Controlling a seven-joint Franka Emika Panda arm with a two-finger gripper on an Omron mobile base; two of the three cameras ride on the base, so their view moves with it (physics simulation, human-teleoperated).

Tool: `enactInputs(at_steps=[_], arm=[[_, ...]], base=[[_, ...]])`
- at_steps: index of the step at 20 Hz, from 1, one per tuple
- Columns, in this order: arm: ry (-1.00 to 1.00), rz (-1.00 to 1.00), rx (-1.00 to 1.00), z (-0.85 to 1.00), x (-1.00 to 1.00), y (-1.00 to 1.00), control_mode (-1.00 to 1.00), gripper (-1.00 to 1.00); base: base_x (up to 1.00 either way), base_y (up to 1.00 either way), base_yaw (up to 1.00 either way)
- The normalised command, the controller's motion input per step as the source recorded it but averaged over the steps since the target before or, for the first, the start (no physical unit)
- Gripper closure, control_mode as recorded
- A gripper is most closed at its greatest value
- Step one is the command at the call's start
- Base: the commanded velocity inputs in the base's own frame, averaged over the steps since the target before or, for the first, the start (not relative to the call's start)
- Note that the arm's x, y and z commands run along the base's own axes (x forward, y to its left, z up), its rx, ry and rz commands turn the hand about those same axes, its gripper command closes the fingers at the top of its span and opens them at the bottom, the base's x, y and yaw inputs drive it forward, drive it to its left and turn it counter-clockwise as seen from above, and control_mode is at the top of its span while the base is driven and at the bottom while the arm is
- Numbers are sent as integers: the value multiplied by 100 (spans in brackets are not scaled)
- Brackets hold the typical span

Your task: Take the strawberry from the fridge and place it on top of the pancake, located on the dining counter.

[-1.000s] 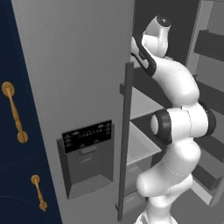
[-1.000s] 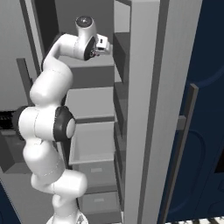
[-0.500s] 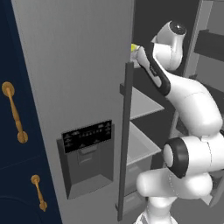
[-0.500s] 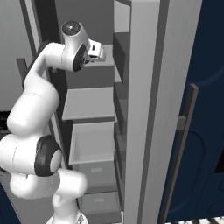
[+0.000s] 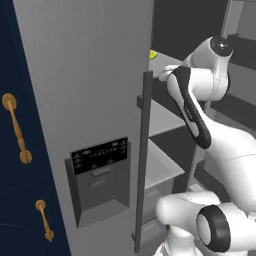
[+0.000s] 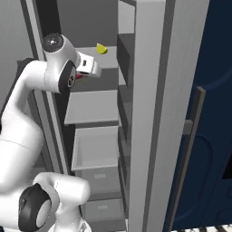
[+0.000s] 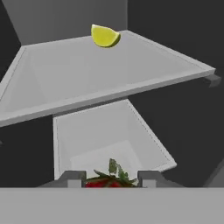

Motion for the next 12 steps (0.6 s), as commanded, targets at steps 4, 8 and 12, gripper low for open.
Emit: enactInputs(at_steps=[4, 8, 12], arm=[[0, 0, 0, 0, -100, 0, -100, 100], [0, 0, -1, -12, -71, 3, -100, 100], [0, 0, 0, -29, -86, 6, -100, 100]], base=[[0, 0, 0], [0, 0, 0], [0, 0, 0]])
